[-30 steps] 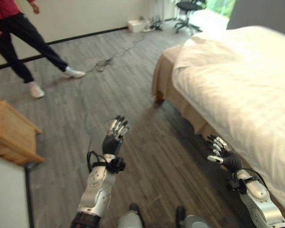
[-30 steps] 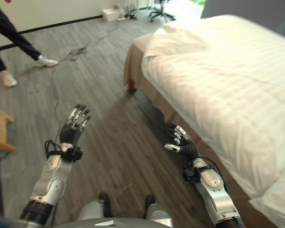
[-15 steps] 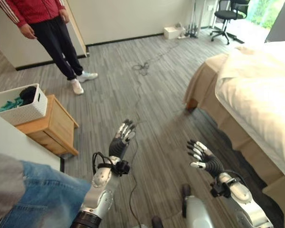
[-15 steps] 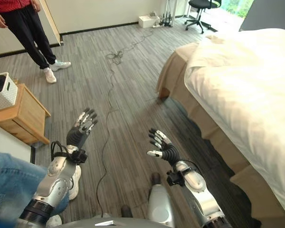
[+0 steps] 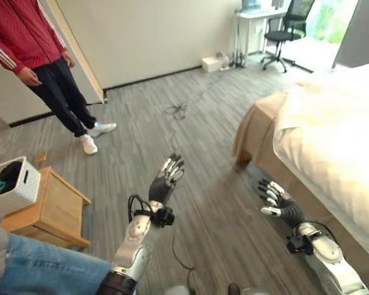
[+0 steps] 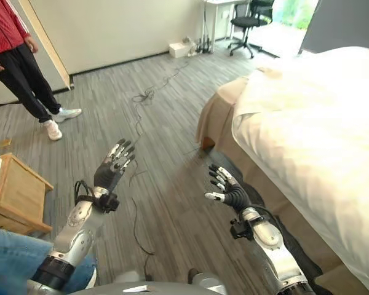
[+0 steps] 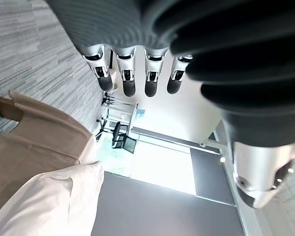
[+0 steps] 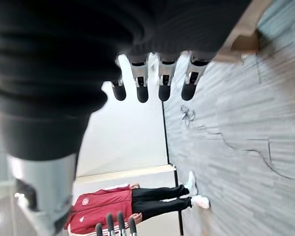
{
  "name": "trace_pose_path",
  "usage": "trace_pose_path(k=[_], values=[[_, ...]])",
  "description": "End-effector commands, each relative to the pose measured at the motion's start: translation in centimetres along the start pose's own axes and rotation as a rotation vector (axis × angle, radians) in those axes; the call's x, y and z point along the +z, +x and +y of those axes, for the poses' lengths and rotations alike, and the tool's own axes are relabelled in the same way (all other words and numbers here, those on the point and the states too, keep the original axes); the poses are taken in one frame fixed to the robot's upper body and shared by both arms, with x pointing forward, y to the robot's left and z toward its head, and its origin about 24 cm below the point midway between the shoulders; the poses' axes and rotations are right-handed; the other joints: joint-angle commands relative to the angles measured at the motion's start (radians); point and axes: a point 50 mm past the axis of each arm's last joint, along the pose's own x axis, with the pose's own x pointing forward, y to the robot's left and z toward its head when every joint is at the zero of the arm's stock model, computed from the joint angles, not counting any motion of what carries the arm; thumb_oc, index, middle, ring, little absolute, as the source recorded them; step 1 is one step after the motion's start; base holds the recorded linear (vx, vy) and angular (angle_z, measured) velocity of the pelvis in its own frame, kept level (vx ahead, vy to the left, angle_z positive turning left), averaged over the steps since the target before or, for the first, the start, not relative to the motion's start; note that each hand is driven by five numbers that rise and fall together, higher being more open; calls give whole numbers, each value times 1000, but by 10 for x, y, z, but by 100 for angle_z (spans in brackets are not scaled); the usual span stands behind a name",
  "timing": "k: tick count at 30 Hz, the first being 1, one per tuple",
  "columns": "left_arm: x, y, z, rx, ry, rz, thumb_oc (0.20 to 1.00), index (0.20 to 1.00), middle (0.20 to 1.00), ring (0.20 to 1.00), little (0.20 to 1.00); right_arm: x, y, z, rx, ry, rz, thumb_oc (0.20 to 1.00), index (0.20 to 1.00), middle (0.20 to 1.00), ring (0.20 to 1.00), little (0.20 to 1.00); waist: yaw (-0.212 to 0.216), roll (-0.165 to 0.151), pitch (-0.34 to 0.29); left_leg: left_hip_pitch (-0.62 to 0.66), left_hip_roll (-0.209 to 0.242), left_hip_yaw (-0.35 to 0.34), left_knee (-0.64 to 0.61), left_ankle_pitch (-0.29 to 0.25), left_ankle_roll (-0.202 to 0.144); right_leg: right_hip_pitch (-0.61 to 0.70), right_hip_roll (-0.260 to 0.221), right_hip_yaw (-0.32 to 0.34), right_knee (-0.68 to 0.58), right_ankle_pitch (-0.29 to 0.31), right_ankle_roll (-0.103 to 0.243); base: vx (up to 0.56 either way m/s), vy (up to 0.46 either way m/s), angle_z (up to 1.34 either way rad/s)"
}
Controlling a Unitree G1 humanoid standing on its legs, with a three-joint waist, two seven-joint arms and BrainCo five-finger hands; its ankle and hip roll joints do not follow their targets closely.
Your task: Making the bed.
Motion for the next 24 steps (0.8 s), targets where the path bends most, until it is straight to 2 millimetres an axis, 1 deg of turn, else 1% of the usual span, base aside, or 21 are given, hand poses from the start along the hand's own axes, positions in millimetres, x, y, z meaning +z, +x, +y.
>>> trace_pose_path(k=[1,3,5,6,7,8,10,11,12,13,15,16,17,18,19,20,21,22,23,24], values=[[27,6,-1,-20,-21,-143,1000,1000,1000,1000,1000,29,7,1,42,-11,-148,1000,1000,1000,1000,1000,12,2,29,48,12,-14,-229,176,-7,16,-14,0,6,-13,106,411,78,-60],[27,4,1,-9,-18,-150,1000,1000,1000,1000,1000,23,6,6,65,-6,-126,1000,1000,1000,1000,1000,24,12,29,40,-24,-41,-384,185,2,41,-3,30,11,-39,111,341,79,-66],[31,4,2,-6,-8,-166,1000,1000,1000,1000,1000,19,6,9,82,-4,-108,1000,1000,1000,1000,1000,27,24,22,51,-42,-69,-513,221,1,60,19,64,20,-61,112,306,59,-85],[30,4,2,-5,-8,-166,1000,1000,1000,1000,1000,19,6,9,82,-4,-108,1000,1000,1000,1000,1000,28,22,24,57,-44,-67,-520,224,1,61,17,66,21,-62,113,325,90,-70],[34,4,3,-1,-3,-187,1000,1000,1000,1000,1000,17,6,10,91,-6,-98,1000,1000,1000,1000,1000,32,27,20,57,-44,-108,-573,256,-14,75,26,102,23,-75,114,304,91,-84],[36,5,3,0,-2,-195,1000,1000,1000,1000,1000,17,6,9,90,-10,-94,1000,1000,1000,1000,1000,35,26,20,62,-44,-119,-589,267,-20,82,25,120,22,-79,116,300,91,-100],[37,6,3,3,-1,-204,1000,1000,1000,1000,1000,17,7,9,89,-8,-95,1000,1000,1000,1000,1000,33,26,18,61,-45,-124,-595,273,-23,83,25,131,22,-81,120,196,72,-109],[40,8,2,0,-6,-217,1000,1000,1000,1000,1000,16,6,8,84,-1,-93,1000,1000,1000,1000,1000,24,23,7,68,-41,-105,-590,242,-9,87,19,151,22,-94,128,294,125,-95],[40,9,1,-5,-7,-221,1000,1000,1000,1000,1000,15,5,8,79,3,-88,1000,1000,1000,1000,1000,21,22,4,71,-36,-92,-583,245,-9,88,14,155,22,-95,130,334,178,-82],[44,13,-2,-16,2,-237,1000,1000,1000,1000,1000,16,5,8,77,-1,-94,1000,1000,1000,1000,1000,16,12,-7,76,-38,-75,-577,215,14,86,-3,176,23,-100,139,312,196,-51],[47,17,-6,-22,14,-248,1000,1000,1000,1000,1000,15,6,10,77,-1,-96,1000,1000,1000,1000,1000,9,5,-16,97,-44,-47,-588,191,35,68,-25,188,75,-93,163,229,174,-23],[47,17,-6,-22,15,-248,1000,1000,1000,1000,1000,15,6,11,77,0,-96,1000,1000,1000,1000,1000,12,4,-16,98,-44,-44,-589,190,36,65,-25,191,78,-95,164,157,115,-24],[51,19,-6,-21,40,-263,1000,1000,1000,1000,1000,16,9,13,82,1,-99,1000,1000,1000,1000,1000,9,-4,-14,113,-48,-23,-592,173,47,38,-36,200,142,-73,186,128,89,-32],[54,20,-5,-15,48,-274,1000,1000,1000,1000,1000,16,11,15,90,3,-101,1000,1000,1000,1000,1000,12,-3,-14,121,-42,-1,-601,169,52,0,-32,204,201,-44,209,207,152,-50],[57,20,-3,-4,48,-287,1000,1000,1000,1000,1000,17,13,16,95,7,-110,1000,1000,1000,1000,1000,12,-6,-6,146,-43,22,-610,156,63,-40,-36,192,299,-12,237,217,224,-77],[60,21,-1,6,56,-293,1000,1000,1000,1000,1000,18,15,19,105,9,-116,1000,1000,1000,1000,1000,-1,9,21,199,-27,49,-628,140,75,-146,-32,149,472,66,276,168,188,-86],[60,21,-1,7,56,-293,1000,1000,1000,1000,1000,18,15,19,106,9,-116,1000,1000,1000,1000,1000,0,7,23,201,-28,50,-629,140,75,-147,-33,151,479,63,277,190,261,-73],[61,20,2,25,67,-295,1000,1000,1000,1000,1000,16,16,22,113,17,-107,1000,1000,1000,1000,1000,-11,21,39,253,-22,71,-645,118,83,-216,-57,74,550,71,269,169,197,-23],[63,20,2,34,69,-300,1000,1000,1000,1000,1000,14,16,23,112,22,-102,1000,1000,1000,1000,1000,-19,22,41,276,-22,78,-652,109,84,-250,-71,43,556,63,261,174,196,-5],[63,20,2,34,69,-300,1000,1000,1000,1000,1000,14,16,23,113,22,-102,1000,1000,1000,1000,1000,-20,20,42,278,-24,76,-653,108,84,-249,-73,42,561,58,261,143,85,-9]])
